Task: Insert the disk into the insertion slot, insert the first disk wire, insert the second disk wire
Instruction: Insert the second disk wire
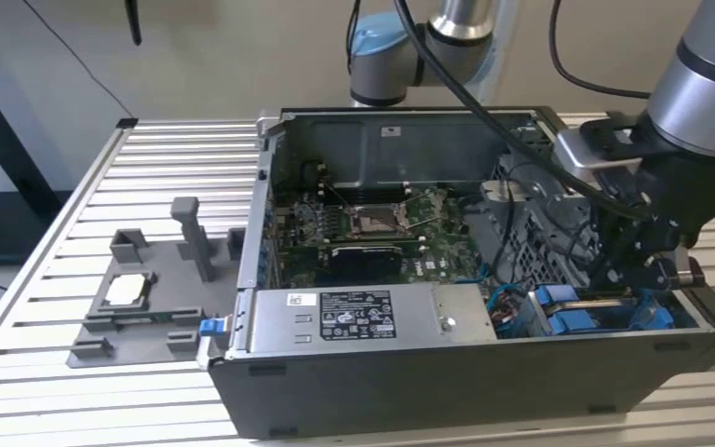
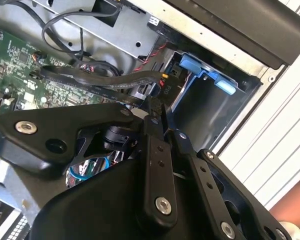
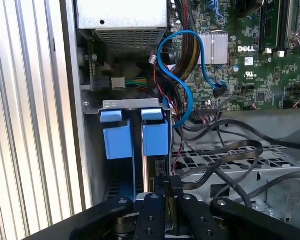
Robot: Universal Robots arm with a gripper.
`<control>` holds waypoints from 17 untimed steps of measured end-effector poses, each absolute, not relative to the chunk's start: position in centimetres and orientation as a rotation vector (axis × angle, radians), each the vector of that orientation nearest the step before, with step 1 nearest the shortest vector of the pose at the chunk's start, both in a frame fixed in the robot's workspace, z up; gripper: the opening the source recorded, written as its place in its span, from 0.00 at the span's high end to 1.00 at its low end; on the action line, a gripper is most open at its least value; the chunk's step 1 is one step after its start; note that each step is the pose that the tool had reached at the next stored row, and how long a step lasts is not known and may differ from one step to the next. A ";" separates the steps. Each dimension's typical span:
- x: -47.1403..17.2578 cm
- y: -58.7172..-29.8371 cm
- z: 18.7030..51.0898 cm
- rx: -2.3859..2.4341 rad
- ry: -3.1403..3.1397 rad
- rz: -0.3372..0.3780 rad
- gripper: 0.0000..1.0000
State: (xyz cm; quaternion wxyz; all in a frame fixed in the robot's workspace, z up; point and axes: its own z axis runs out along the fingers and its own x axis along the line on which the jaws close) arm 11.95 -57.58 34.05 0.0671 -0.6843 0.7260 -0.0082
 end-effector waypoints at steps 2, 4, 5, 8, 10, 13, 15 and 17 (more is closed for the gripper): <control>12.0 -57.6 34.0 -2.067 2.184 -0.024 0.84; 12.0 -57.6 34.0 -2.069 2.183 -0.024 0.84; 12.0 -57.6 34.0 -2.069 2.182 -0.024 0.84; 12.0 -57.6 33.8 -2.070 2.181 -0.025 0.84; 12.0 -57.6 33.6 -2.071 2.181 -0.025 0.84; 12.0 -57.6 33.3 -2.072 2.181 -0.025 0.84; 12.0 -57.6 33.2 -2.072 2.180 -0.023 0.84; 12.0 -57.6 33.1 -2.071 2.178 -0.021 0.82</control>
